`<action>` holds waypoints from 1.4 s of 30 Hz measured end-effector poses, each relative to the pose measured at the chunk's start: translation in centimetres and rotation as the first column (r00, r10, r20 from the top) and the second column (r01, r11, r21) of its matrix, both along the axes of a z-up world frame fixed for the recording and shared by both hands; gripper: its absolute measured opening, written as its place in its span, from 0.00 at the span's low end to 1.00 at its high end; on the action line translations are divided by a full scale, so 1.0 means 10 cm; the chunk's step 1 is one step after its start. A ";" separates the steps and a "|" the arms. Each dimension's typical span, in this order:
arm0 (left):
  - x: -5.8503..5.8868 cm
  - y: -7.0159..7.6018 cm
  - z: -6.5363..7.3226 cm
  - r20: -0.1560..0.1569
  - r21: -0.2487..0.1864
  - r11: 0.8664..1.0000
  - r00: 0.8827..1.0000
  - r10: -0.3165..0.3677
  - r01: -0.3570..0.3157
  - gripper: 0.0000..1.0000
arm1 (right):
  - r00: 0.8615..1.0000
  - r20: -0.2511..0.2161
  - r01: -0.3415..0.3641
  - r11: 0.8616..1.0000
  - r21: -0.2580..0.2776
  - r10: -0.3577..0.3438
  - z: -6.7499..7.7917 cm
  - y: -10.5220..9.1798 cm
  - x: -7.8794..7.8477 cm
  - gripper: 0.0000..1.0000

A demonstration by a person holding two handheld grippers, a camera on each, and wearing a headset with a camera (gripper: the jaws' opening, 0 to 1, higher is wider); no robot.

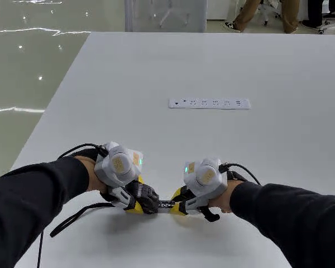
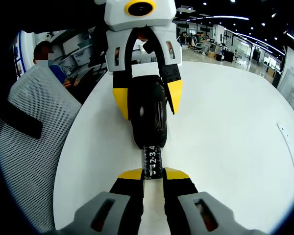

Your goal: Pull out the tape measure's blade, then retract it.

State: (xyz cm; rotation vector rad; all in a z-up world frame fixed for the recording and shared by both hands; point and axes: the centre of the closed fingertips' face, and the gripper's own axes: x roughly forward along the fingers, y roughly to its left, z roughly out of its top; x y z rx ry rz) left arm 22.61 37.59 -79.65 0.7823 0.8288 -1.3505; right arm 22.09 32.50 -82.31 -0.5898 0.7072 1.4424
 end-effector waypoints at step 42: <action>0.00 0.02 0.00 0.008 0.001 1.000 1.000 0.007 -0.007 0.34 | 1.000 0.024 0.012 1.000 -0.014 -0.011 -0.03 -0.15 0.02 0.11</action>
